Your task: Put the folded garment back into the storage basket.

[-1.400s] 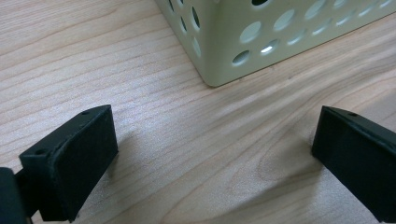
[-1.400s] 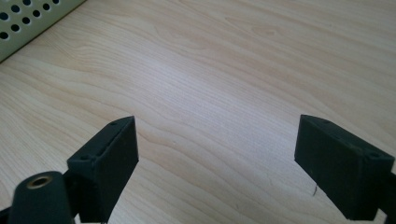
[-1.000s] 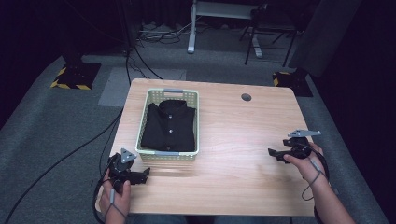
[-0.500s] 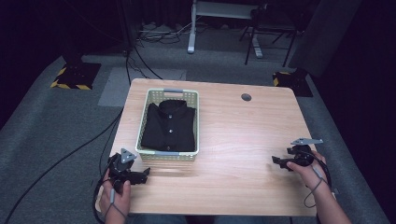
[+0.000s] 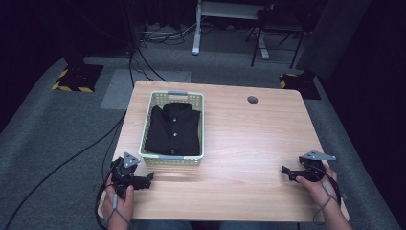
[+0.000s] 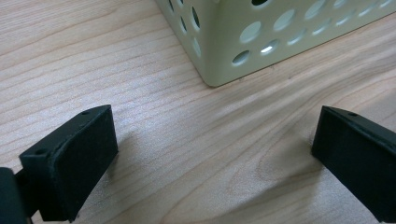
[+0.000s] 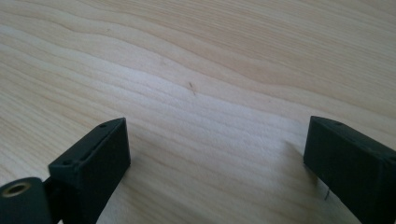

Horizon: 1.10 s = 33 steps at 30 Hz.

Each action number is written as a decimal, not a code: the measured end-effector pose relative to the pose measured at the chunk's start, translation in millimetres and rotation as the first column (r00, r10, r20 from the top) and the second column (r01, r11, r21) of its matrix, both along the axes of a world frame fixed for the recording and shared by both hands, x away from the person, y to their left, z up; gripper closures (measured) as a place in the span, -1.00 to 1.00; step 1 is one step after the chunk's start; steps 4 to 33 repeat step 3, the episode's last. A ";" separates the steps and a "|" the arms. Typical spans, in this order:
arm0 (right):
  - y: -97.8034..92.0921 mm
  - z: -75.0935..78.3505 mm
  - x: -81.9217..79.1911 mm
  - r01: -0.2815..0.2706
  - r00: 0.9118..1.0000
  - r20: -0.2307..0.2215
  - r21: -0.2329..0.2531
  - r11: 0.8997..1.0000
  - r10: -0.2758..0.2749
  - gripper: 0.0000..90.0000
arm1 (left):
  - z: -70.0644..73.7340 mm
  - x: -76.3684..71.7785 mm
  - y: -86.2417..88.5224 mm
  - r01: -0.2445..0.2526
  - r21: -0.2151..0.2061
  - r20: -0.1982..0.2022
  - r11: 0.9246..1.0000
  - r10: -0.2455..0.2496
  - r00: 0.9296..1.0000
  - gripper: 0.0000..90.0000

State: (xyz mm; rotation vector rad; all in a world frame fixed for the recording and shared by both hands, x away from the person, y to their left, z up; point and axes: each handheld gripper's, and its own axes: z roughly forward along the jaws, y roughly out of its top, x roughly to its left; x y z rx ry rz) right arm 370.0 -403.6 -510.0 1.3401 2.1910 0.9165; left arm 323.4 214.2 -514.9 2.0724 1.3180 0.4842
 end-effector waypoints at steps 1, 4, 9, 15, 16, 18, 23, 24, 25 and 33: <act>-1.6 0.1 -2.2 0.008 1.000 0.000 0.000 1.000 -0.008 -0.84 | 0.0 0.0 0.0 0.000 0.000 0.000 1.000 0.000 1.000 -1.00; -3.1 0.1 -4.4 0.014 1.000 -0.001 0.002 1.000 -0.014 -0.84 | 0.0 0.0 0.0 0.000 0.000 0.000 1.000 0.000 1.000 -0.99; -3.1 0.1 -4.4 0.014 1.000 -0.001 0.002 1.000 -0.014 -0.84 | 0.0 0.0 0.0 0.000 0.000 0.000 1.000 0.000 1.000 -0.99; -3.1 0.1 -4.4 0.014 1.000 -0.001 0.002 1.000 -0.014 -0.84 | 0.0 0.0 0.0 0.000 0.000 0.000 1.000 0.000 1.000 -0.99; -3.1 0.1 -4.4 0.014 1.000 -0.001 0.002 1.000 -0.014 -0.84 | 0.0 0.0 0.0 0.000 0.000 0.000 1.000 0.000 1.000 -0.99; -3.1 0.1 -4.4 0.014 1.000 -0.001 0.002 1.000 -0.014 -0.84 | 0.0 0.0 0.0 0.000 0.000 0.000 1.000 0.000 1.000 -0.99; -3.1 0.1 -4.4 0.014 1.000 -0.001 0.002 1.000 -0.014 -0.84 | 0.0 0.0 0.0 0.000 0.000 0.000 1.000 0.000 1.000 -0.99; -3.1 0.1 -4.4 0.014 1.000 -0.001 0.002 1.000 -0.014 -0.84 | 0.0 0.0 0.0 0.000 0.000 0.000 1.000 0.000 1.000 -0.99; -3.1 0.1 -4.4 0.014 1.000 -0.001 0.002 1.000 -0.014 -0.84 | 0.0 0.0 0.0 0.000 0.000 0.000 1.000 0.000 1.000 -0.99; -3.1 0.1 -4.4 0.014 1.000 -0.001 0.002 1.000 -0.014 -0.84 | 0.0 0.0 0.0 0.000 0.000 0.000 1.000 0.000 1.000 -0.99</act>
